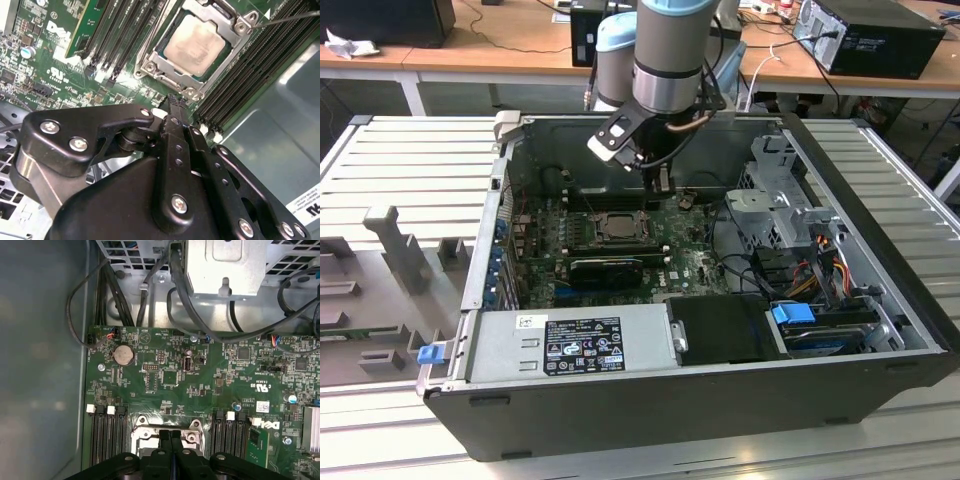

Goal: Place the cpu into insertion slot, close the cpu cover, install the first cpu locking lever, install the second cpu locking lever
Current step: 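Close the cpu cover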

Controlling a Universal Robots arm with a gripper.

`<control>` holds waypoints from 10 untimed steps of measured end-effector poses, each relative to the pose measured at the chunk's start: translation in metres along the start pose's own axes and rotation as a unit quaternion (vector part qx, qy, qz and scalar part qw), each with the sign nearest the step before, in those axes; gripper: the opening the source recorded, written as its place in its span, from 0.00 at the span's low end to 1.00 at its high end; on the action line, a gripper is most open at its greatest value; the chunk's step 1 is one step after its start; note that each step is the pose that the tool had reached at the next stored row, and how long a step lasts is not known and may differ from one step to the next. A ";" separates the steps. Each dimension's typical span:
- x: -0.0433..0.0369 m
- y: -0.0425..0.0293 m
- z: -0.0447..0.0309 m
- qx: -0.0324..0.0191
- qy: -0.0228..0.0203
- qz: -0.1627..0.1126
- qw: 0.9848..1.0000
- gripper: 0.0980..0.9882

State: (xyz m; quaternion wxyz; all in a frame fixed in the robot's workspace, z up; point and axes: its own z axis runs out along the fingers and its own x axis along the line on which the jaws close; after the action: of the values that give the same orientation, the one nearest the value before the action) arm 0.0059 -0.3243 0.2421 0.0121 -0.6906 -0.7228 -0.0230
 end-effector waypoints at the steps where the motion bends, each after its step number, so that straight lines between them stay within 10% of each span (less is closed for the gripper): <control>1: 0.0000 -0.0015 0.0015 0.000 0.000 0.000 1.000 0.01; 10: 0.0003 -0.0212 0.0120 0.000 0.000 -0.001 1.000 0.01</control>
State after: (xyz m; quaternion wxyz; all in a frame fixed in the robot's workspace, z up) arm -0.0151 -0.3244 0.2298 0.0122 -0.6901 -0.7233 -0.0231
